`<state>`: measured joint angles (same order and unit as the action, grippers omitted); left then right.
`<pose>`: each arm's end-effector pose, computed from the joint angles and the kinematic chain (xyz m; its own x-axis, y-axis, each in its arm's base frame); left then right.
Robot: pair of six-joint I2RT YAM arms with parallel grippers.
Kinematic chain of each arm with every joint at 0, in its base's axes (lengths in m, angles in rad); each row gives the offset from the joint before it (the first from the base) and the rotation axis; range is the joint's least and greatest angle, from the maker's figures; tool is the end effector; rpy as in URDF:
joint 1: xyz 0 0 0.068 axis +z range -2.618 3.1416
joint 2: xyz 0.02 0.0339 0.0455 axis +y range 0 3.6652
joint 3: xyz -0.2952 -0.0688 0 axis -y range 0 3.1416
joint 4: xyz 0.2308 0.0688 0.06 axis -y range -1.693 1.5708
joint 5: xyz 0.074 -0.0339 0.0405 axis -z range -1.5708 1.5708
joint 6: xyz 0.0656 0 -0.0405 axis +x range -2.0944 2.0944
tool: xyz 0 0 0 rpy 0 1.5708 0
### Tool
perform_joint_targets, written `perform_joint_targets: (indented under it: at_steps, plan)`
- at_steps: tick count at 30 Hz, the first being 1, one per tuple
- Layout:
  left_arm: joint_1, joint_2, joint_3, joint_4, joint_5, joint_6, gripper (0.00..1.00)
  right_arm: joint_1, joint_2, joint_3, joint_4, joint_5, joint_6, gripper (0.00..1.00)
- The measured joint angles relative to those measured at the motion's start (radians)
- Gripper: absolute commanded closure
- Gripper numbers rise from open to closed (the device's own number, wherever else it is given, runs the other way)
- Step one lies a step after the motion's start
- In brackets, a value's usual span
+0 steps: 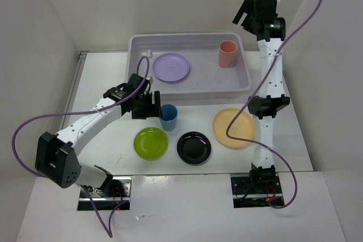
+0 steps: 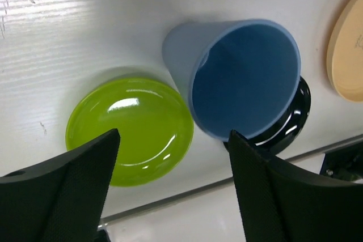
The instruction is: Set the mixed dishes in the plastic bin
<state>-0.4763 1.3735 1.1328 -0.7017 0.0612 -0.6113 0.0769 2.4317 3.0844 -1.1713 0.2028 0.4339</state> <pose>0.2493 -0.1331 0.2934 -0.8697 -0.1959 -0.4530 -0.0117 0.9258 -0.3779 0.5104 0.0261 0.4252 -0.4067 0.3817 -0.8300 0.2977 0.9143 0.2746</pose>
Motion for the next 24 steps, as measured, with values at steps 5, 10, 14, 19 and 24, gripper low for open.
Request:
perform_joint_targets:
  at_steps: [5,10,14,19,24]
  plan:
    - [-0.023,0.108,0.025,0.03,-0.047,-0.001,0.28,0.011,-0.217,0.01,-0.012,-0.003,0.01,0.0]
    - [-0.058,0.194,0.032,0.055,-0.103,-0.032,0.94,0.056,-0.431,0.023,-0.026,-0.006,0.02,0.0]
    - [-0.088,0.196,0.039,0.064,-0.148,-0.031,1.0,0.134,-0.579,0.023,-0.048,0.008,0.021,0.0]
    - [-0.125,0.186,0.102,0.024,-0.164,-0.047,1.0,0.209,-0.697,0.045,-0.069,0.056,0.03,0.0]
    - [-0.155,0.157,0.329,-0.09,-0.143,-0.045,1.0,0.216,-0.804,0.041,-0.095,0.044,0.048,0.0]
